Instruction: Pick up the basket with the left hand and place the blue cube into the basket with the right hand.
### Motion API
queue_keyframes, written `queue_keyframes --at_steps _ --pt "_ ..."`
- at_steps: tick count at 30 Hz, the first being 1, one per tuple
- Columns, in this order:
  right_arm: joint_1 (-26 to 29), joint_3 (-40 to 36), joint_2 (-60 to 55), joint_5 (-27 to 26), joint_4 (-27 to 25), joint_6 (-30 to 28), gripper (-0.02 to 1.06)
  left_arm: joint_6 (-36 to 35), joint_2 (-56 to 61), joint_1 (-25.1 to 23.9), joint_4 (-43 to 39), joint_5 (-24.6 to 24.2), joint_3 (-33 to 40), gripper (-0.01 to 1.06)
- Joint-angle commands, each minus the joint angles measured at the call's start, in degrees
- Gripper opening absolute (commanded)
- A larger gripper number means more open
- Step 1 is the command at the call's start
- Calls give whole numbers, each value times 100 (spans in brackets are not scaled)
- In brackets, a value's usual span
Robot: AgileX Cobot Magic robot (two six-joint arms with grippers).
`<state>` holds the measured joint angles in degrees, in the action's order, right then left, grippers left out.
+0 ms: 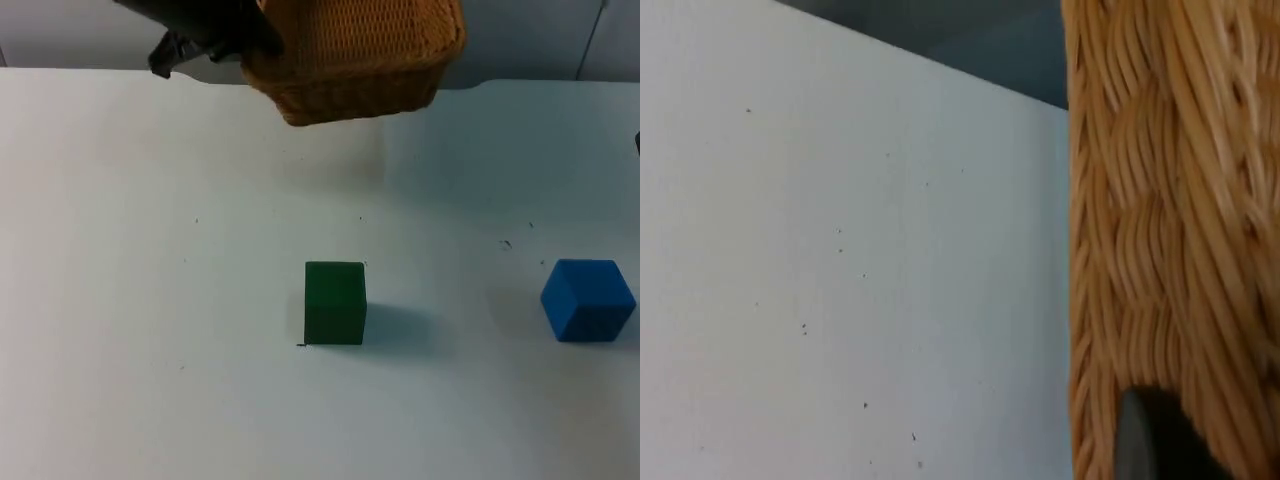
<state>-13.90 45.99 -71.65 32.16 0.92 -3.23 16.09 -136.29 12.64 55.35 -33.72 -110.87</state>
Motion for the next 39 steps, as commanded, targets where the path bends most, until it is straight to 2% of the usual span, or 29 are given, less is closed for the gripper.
queue_keyframes --at_steps 1,3,7,9,12,13,16,17,19,21,23,25,27,31,32,37,39 --pt "-20 24 -8 -72 30 26 104 -331 192 -38 -259 -168 -38 0" --pt "-20 24 -8 -72 30 26 104 -664 355 -38 -799 -303 -31 0" --pt "-20 24 -8 -72 30 26 104 -950 582 -38 -1200 -436 42 0" --pt "-20 24 -8 -72 30 26 104 -950 635 -58 -1200 -368 163 0" --pt "-20 24 -8 -72 30 50 104 -845 851 -154 -816 -96 884 0" --pt "-20 24 -8 -72 30 50 104 -845 851 -154 -816 -96 884 0" --pt "-20 24 -8 -72 30 50 104 -381 1175 -202 -302 290 1660 0" --pt "-20 24 -8 -72 30 50 104 -381 1175 -202 -302 290 1660 0" --pt "-20 24 -8 -72 30 50 104 175 1470 -291 209 530 2204 0" --pt "-20 24 -8 -72 30 50 104 623 1719 -391 467 541 2648 0" --pt "-20 24 -8 -72 30 50 104 697 1879 -469 498 541 2861 0" --pt "-20 24 -8 -72 30 185 104 1102 2339 -650 652 599 3506 0" --pt "-20 24 -8 -72 30 180 104 1219 2519 -736 704 669 3733 0" --pt "-20 24 -8 -72 -30 202 104 1644 3347 -1128 838 743 4785 0" --pt "-20 24 -8 -72 -30 202 104 1644 3347 -1128 838 743 4785 0" --pt "-20 24 -8 -84 -369 202 103 2076 4304 -1369 838 791 5967 0" --pt "-20 24 -8 -84 -381 202 103 2149 4457 -1369 870 792 6152 0"
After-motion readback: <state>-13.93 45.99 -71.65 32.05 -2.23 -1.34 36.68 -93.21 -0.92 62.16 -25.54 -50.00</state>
